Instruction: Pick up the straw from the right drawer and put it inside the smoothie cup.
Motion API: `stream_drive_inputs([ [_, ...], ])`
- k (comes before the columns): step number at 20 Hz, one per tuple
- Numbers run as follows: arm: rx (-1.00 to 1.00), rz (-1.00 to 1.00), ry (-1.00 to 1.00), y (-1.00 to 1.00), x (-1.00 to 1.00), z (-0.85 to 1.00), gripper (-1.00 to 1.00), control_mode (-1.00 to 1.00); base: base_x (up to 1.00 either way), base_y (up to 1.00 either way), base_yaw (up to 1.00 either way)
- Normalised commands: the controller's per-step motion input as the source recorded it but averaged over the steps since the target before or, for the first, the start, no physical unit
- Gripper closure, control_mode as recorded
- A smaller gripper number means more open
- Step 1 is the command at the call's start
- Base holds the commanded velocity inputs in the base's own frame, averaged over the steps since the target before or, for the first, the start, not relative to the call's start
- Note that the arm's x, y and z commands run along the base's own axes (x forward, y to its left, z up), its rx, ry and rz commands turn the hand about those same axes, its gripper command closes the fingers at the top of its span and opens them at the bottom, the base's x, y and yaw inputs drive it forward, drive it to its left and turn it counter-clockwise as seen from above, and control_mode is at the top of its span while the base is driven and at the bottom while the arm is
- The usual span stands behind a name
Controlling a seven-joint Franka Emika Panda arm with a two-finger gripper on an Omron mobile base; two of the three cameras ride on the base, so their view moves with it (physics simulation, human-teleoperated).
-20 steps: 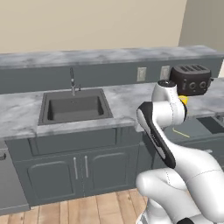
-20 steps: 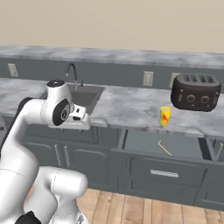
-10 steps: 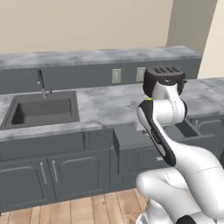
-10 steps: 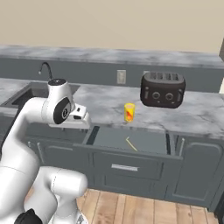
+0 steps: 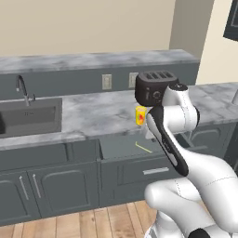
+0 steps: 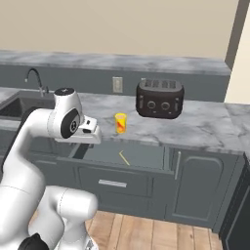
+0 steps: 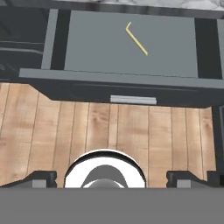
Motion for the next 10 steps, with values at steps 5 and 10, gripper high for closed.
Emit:
stream_drive_inputs([
  [5,0.0,0.0,0.0,0.0,0.0,0.0,-1.0,1.0,0.3,-0.22,0.0],
  [10,0.0,0.0,0.0,0.0,0.0,0.0,-1.0,1.0,0.39,-0.14,0.0],
])
